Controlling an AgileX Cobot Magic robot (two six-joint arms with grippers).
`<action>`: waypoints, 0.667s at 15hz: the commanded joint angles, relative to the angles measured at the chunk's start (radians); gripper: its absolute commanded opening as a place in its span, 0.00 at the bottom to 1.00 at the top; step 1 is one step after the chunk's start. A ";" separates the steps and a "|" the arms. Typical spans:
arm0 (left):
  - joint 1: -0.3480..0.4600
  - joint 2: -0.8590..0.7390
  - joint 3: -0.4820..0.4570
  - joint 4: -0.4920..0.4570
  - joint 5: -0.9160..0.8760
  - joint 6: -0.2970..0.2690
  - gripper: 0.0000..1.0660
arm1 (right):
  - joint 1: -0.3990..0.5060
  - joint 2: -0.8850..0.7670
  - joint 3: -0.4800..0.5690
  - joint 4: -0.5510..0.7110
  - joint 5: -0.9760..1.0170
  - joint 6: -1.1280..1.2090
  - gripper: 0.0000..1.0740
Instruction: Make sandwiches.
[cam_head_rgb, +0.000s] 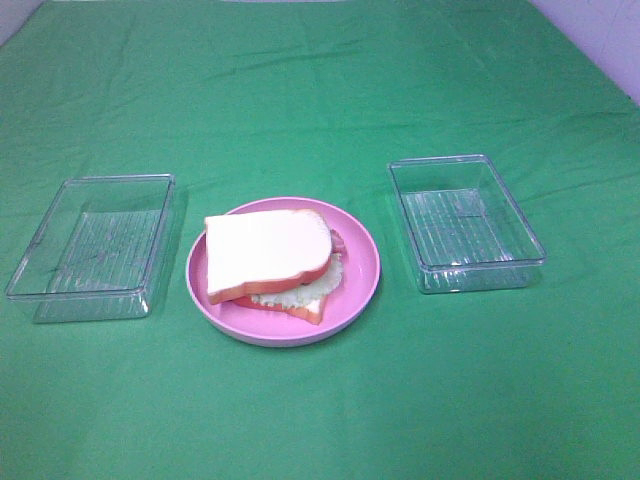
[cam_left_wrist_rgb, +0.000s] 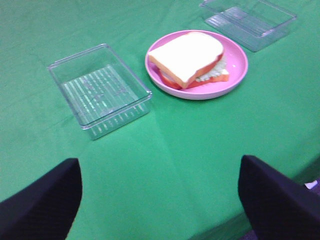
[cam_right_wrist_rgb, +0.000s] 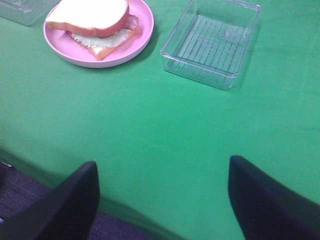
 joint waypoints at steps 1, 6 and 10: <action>0.254 -0.008 0.006 -0.002 -0.011 0.000 0.76 | -0.120 -0.005 0.004 -0.002 -0.005 -0.010 0.64; 0.505 -0.008 0.006 -0.002 -0.011 0.000 0.76 | -0.433 -0.043 0.004 -0.002 -0.005 -0.010 0.64; 0.517 -0.025 0.006 -0.002 -0.011 0.000 0.76 | -0.468 -0.115 0.004 -0.002 -0.005 -0.010 0.64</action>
